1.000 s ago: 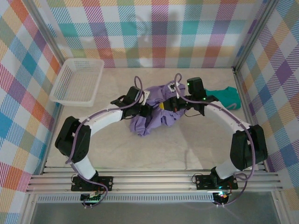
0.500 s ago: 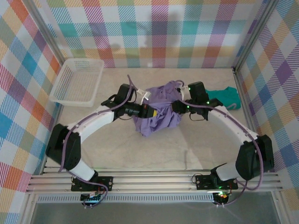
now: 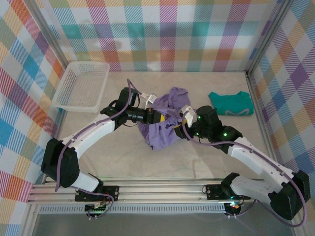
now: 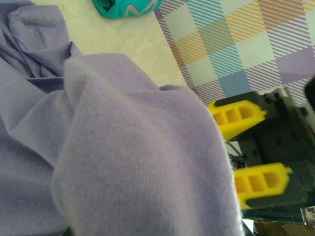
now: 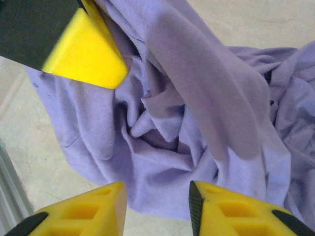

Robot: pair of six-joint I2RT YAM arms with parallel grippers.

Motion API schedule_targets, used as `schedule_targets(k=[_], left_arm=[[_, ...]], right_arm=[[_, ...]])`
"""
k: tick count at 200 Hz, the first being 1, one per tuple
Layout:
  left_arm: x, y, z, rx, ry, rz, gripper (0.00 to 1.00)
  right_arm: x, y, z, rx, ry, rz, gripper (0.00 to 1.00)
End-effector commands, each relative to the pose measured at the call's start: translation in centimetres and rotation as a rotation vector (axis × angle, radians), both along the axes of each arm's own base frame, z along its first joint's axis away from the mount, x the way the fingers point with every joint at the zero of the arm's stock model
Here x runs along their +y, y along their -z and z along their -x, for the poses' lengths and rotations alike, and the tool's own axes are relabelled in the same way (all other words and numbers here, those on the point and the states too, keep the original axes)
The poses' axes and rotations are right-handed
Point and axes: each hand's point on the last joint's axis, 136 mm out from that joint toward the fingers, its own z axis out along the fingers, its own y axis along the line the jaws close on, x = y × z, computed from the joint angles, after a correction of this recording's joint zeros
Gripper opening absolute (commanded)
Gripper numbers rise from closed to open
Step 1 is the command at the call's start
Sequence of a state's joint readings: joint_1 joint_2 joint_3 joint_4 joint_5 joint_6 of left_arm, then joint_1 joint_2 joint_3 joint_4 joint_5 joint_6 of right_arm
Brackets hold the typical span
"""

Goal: Fold the inside-out t-shirt

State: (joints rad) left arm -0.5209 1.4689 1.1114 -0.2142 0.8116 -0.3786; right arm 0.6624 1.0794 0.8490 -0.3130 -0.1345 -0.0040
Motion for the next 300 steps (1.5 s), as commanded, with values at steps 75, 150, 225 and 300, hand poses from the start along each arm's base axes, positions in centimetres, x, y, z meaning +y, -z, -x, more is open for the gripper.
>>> schedule_targets(k=[75,150,225,300], left_arm=[[0.3,-0.9,-0.4,-0.017,0.005,-0.008,0.0],[3.7,1.4,-4.2,0.01,-0.208,-0.097,0.0],[9.9,2.8,-3.4,-0.13,-0.424,-0.432,0.65],[5.4,2.4,-1.5,-0.366,-0.143,-0.529,0.87]], right_arm=[[3.9,0.9,-5.1,-0.005,-0.001,-0.015,0.06],[2.3,-4.4,1.8,0.119,-0.373,-0.441,0.0],[2.6,-4.1,1.6,0.14,-0.41,-0.469,0.0],[2.2,-3.5,2.1,0.142,-0.417,-0.418,0.0]])
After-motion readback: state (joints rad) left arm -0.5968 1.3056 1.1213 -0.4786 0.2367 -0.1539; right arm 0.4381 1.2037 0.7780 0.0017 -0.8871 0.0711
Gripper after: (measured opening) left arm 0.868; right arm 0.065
